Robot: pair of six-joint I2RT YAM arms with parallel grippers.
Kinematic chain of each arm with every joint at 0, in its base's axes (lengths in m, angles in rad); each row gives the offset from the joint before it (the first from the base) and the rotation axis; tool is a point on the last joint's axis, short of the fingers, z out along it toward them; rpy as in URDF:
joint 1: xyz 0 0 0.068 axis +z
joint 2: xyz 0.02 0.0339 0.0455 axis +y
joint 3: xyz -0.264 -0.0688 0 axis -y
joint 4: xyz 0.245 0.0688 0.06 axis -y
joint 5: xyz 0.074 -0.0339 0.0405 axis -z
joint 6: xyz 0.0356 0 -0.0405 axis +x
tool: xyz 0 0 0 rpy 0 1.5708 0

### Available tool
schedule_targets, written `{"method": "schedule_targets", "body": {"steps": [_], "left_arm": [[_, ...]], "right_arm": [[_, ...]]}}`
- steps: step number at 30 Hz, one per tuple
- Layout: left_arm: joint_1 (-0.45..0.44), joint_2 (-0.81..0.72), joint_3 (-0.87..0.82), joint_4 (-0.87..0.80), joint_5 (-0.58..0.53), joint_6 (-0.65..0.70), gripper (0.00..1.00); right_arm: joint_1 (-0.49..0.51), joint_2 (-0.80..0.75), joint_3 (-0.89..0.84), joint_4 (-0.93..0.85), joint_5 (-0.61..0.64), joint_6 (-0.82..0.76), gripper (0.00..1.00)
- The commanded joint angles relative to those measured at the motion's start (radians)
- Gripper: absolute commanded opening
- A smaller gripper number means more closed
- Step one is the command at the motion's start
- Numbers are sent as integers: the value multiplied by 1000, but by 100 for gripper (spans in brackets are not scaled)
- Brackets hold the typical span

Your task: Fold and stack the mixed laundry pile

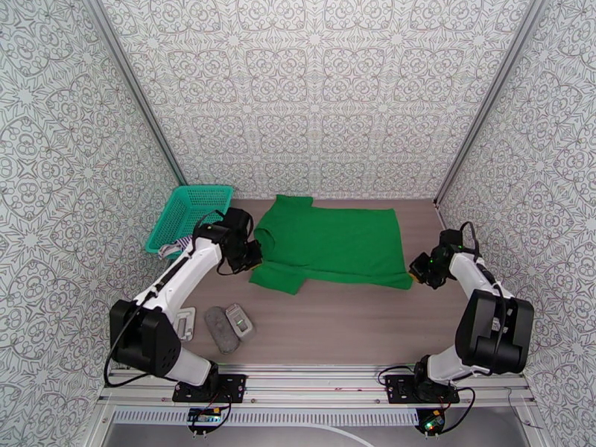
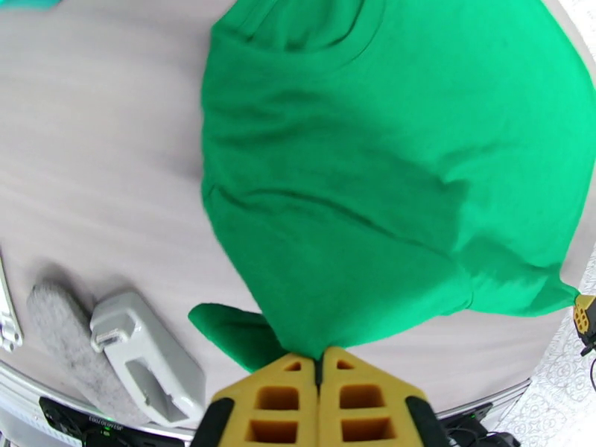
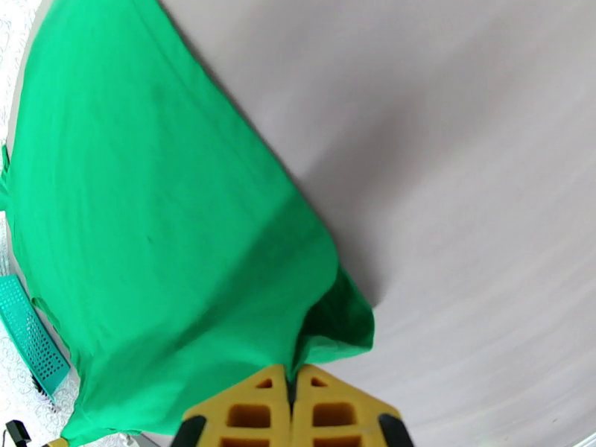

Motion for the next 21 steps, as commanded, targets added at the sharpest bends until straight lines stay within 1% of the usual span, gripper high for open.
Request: {"method": "schedule_targets", "body": {"steps": [1, 12, 17, 21], "left_arm": [[14, 62, 61, 27, 26, -1, 0], [23, 227, 176, 70, 30, -16, 0], [48, 257, 176, 96, 16, -28, 0], [66, 272, 159, 133, 31, -44, 0]], "right_arm": [[7, 51, 65, -24, 24, -31, 0], [51, 221, 304, -55, 11, -72, 0], [69, 312, 422, -95, 22, -99, 0], [79, 378, 485, -115, 28, -116, 0]]}}
